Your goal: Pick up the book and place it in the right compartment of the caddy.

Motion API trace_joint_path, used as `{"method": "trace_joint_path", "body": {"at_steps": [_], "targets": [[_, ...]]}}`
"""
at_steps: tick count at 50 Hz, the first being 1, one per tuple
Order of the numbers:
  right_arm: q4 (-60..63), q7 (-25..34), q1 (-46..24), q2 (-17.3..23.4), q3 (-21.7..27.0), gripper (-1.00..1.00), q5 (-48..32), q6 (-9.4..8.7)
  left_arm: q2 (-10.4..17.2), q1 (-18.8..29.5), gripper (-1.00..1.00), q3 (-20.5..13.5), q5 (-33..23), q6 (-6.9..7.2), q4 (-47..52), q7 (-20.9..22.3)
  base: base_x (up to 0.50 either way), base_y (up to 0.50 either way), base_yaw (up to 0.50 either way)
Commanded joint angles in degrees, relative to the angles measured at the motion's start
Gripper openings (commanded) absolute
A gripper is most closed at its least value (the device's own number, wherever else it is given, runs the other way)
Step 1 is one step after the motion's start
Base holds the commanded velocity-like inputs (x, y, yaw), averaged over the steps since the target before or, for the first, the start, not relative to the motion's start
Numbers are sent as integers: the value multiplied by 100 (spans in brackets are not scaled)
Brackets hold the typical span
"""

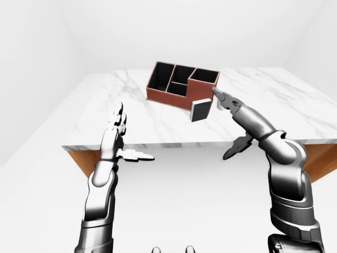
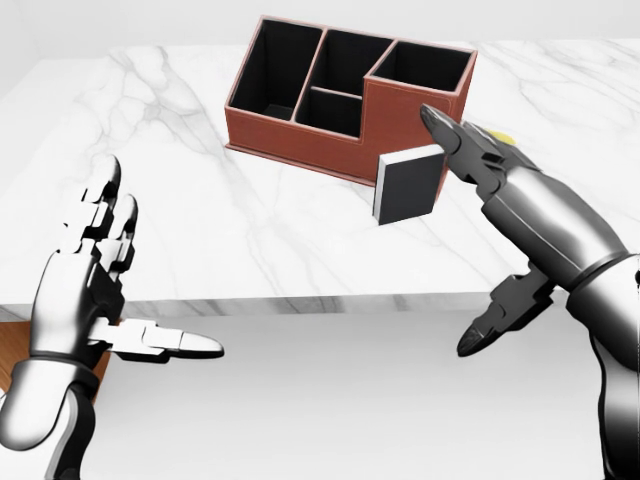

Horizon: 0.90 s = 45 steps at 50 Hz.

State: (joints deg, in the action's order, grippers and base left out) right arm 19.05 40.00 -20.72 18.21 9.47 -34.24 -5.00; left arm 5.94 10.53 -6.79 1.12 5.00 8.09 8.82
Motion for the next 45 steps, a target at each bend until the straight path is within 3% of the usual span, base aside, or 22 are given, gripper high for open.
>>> {"method": "trace_joint_path", "body": {"at_steps": [1, 16, 45], "targets": [[-94, 0, -678, 438, 198, 100, -568, 0, 25, 52, 100, -24, 22, 0, 224, 13, 0, 0, 0], [-212, 0, -1105, 796, 330, 100, -436, 0, -16, -39, 100, 7, -43, 0, 678, 0, 0, 0, 0], [-209, 0, -1156, 762, 291, 100, -529, 0, -13, -108, 100, -42, 3, 0, 768, 11, 4, 0, 0]]}}
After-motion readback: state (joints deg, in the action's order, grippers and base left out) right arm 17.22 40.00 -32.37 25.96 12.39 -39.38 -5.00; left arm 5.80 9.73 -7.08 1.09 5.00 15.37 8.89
